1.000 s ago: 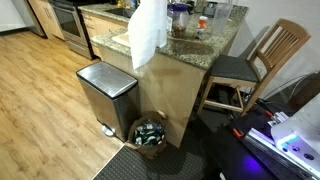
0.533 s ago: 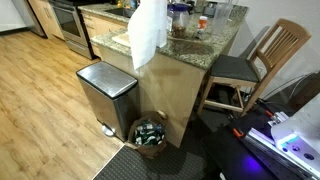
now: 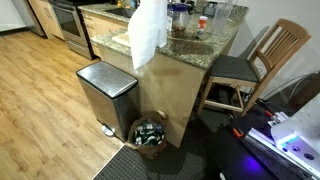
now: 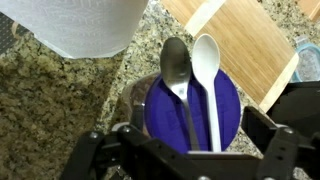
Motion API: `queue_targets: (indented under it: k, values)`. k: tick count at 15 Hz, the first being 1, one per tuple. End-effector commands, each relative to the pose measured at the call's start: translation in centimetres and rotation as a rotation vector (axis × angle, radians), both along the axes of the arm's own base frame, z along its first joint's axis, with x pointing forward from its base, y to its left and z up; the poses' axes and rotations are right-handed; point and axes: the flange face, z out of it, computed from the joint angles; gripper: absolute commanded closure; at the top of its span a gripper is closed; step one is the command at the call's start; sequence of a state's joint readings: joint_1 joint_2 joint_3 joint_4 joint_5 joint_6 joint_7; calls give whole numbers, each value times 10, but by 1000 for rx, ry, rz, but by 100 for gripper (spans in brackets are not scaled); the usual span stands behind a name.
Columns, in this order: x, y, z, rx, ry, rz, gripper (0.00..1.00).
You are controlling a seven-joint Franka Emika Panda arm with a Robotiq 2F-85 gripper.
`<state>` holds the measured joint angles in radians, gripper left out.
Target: Remove the spoon from the blue lid and put it on the countertop
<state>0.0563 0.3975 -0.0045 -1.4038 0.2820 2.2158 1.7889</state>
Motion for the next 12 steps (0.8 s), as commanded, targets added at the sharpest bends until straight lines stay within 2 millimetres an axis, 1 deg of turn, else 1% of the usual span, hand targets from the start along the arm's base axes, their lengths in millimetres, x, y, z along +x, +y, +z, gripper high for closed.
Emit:
queue_targets:
  k: [1, 8, 12]
  values:
    - [2, -2, -15, 10, 53, -5, 0]
    - [6, -8, -30, 21, 94, -21, 0]
    - [8, -13, -34, 40, 129, -39, 0]
